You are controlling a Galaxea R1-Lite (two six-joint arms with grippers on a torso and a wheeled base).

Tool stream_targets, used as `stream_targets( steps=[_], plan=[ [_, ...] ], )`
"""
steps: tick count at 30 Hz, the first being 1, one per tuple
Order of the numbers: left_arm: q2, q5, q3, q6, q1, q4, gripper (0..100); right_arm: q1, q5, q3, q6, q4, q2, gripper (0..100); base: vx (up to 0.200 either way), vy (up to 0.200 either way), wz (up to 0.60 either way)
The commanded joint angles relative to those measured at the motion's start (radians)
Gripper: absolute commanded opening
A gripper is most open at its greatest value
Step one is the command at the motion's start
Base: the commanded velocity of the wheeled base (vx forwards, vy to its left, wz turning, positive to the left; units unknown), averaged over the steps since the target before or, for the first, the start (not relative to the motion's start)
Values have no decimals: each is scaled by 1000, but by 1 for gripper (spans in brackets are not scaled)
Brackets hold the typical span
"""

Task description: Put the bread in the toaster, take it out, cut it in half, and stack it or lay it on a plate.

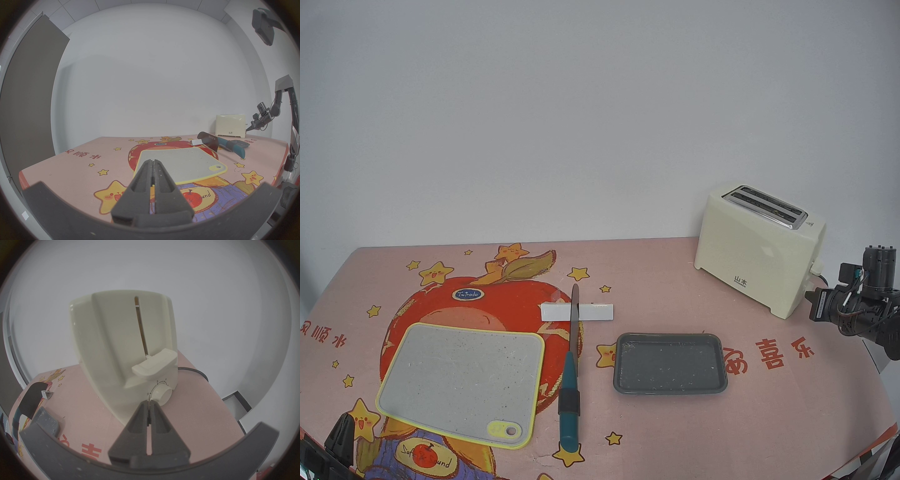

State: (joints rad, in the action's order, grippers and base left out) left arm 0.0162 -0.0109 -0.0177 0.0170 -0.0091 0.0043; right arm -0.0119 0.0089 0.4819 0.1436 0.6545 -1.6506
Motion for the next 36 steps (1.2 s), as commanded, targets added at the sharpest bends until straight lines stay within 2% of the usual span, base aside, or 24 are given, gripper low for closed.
stream_targets(
  steps=[1, 36],
  plan=[
    [1, 0, 16, 0, 0, 0, 0, 0, 0, 0, 1, 1, -1, 0, 0, 0, 0],
    [1, 0, 16, 0, 0, 0, 0, 4, -10, 0, -1, 2, -54, 0, 0, 0, 0]
  ],
)
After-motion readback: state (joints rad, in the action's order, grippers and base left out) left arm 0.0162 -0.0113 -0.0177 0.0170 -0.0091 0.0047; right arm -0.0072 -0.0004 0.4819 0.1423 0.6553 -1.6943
